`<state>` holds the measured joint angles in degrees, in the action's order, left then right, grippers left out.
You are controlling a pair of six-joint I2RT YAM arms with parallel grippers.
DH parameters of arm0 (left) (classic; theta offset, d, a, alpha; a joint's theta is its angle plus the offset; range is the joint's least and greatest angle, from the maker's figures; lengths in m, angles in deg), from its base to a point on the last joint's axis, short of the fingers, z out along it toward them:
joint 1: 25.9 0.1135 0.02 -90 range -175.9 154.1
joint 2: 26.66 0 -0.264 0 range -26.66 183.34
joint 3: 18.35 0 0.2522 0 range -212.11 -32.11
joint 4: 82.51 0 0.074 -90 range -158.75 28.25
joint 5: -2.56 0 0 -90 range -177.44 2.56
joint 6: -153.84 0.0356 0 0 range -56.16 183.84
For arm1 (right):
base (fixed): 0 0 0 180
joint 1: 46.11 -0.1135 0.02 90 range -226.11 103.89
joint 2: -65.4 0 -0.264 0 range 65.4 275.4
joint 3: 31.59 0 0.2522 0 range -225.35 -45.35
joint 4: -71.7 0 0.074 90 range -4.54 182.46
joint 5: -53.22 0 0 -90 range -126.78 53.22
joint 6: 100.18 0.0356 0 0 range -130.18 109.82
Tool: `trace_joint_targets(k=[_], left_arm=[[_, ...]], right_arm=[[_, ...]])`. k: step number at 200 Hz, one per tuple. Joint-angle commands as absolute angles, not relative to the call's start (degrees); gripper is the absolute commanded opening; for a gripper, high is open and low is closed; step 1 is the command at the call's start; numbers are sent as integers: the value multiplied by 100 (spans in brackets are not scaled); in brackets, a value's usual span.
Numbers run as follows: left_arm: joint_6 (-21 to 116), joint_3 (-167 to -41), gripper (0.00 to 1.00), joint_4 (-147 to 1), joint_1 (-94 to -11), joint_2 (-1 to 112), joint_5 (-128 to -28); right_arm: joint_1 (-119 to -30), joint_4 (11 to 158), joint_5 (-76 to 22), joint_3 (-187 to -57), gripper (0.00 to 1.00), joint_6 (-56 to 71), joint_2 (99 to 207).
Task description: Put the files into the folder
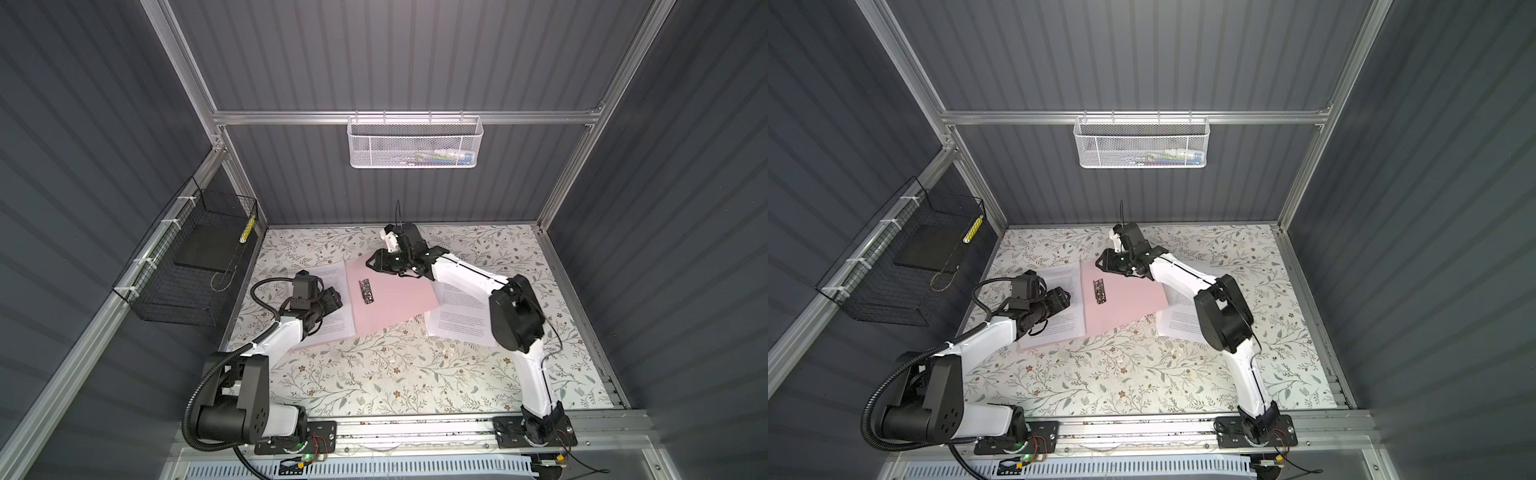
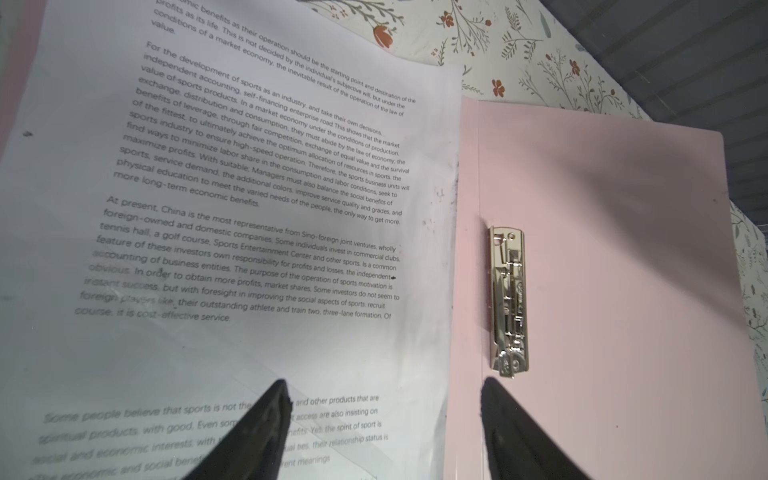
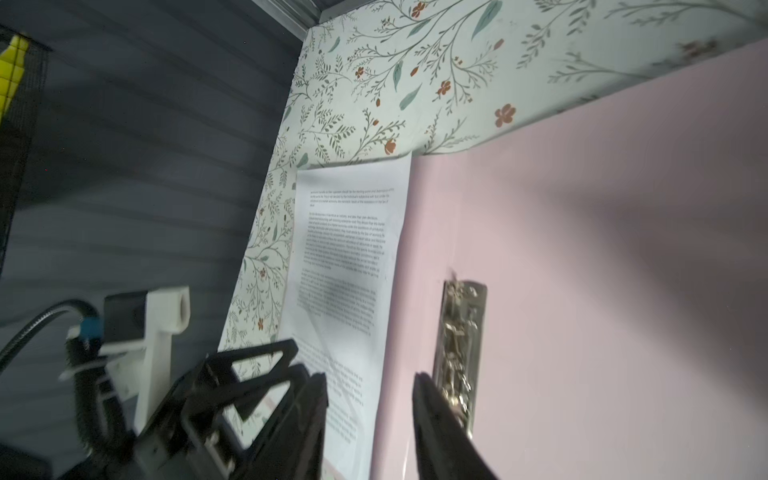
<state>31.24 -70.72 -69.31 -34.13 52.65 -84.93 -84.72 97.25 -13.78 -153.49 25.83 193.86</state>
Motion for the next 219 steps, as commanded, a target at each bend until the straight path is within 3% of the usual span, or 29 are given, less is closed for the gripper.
trace_joint_targets(k=[1, 45, 82, 159, 219], left_arm=[[3288, -7287, 73, -6898, -3428, 5005, -8593], [3244, -7187, 75, -6919, -3414, 4444, -8312], [3187, -7166, 76, -7033, -3408, 4260, -8032], [3242, -7008, 76, -7095, -3408, 4319, -8012], [3307, -6973, 75, -7084, -3408, 4335, -8085]], right_arm=[[-8518, 10541, -1055, -16506, 37, 1991, 20036], [-8522, 11223, -1007, -18421, 39, 1942, 21443], [-8535, 10481, -679, -18488, 41, 2333, 21806], [-8746, 10369, -597, -19136, 41, 2596, 22485], [-8733, 10932, -1280, -19003, 38, 2205, 22420]])
